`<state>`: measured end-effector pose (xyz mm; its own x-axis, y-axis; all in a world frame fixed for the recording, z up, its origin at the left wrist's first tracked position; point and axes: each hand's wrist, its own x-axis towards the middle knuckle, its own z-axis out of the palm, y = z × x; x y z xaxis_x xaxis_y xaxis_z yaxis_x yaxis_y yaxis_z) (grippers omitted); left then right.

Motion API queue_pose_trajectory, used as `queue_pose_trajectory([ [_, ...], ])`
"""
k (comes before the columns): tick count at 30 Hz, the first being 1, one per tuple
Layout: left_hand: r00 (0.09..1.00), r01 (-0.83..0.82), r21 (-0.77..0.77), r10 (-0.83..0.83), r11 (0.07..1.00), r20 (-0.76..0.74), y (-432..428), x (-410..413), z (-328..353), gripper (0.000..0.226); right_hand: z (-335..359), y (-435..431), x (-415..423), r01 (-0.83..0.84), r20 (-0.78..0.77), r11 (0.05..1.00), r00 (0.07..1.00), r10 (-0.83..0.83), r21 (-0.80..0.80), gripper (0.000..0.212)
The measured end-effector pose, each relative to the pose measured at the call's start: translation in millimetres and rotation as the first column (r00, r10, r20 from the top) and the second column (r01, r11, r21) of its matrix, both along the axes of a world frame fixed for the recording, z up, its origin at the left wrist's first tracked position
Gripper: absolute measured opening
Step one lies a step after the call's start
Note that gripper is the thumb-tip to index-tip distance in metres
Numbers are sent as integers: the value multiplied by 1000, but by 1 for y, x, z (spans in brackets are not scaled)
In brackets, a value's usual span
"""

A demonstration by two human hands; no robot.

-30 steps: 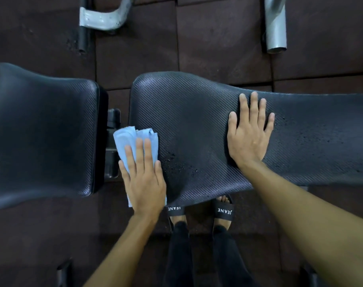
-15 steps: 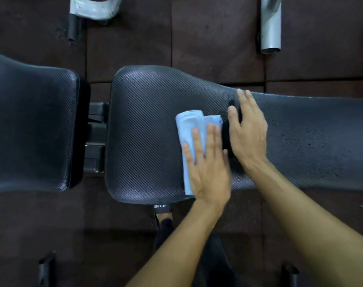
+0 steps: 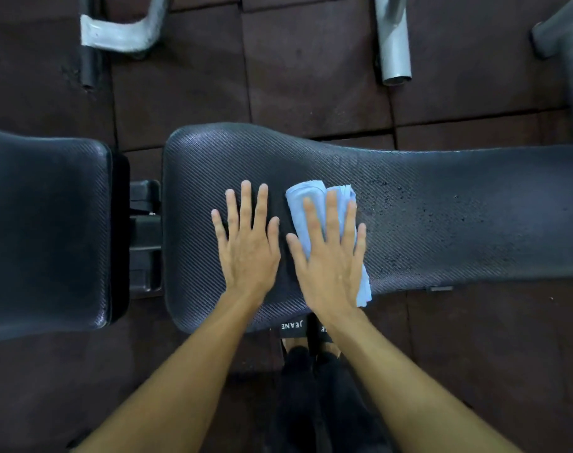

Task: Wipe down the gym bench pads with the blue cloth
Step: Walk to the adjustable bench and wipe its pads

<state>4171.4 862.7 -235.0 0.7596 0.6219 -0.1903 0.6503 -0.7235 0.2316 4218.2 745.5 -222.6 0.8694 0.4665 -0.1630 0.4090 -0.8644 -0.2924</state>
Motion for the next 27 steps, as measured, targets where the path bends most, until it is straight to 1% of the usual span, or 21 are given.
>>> queue_pose_trajectory([
  [2,1000,-1,13,1,1000,-18,-1,0,-5,56,-10,3,6,-4,68,999,998,7,-36,60],
  [5,1000,-20,28,20,999,-1,-1,-1,-6,56,-18,7,31,-73,151,997,986,72,-2,56],
  [6,1000,-12,39,11,999,17,-2,-1,-5,56,-20,9,41,-93,165,996,982,89,16,55],
  [8,997,61,78,-64,995,36,-10,4,-3,56,-23,12,63,-116,189,993,976,110,25,53],
  [10,992,120,93,-123,988,25,-25,13,-3,57,-26,13,84,-129,210,991,970,121,23,51],
  [13,996,86,91,-86,992,-12,-40,24,-8,57,-27,2,113,-127,196,991,973,119,29,51],
  [15,997,77,109,-75,991,-29,-41,25,-11,57,-26,-16,134,-52,156,999,987,49,15,52],
  [17,997,80,126,-76,989,-31,-40,25,-12,58,-24,-43,149,72,106,997,992,-71,-4,53],
  [19,996,84,137,-81,987,-29,-41,24,-13,58,-20,-74,146,182,80,983,980,-180,-18,53],
  [21,996,82,141,-79,987,-28,-42,24,-14,58,-15,-99,125,268,74,963,961,-266,-12,53],
  [24,997,78,148,-75,986,-28,-42,25,-14,58,-16,-115,70,400,51,916,915,-400,4,52],
  [25,997,76,149,-73,986,-25,-42,24,-14,58,-17,-113,49,405,54,914,913,-405,9,52],
  [27,998,69,145,-67,987,-18,-42,25,-14,58,-19,-102,15,322,79,947,944,-321,2,52],
])
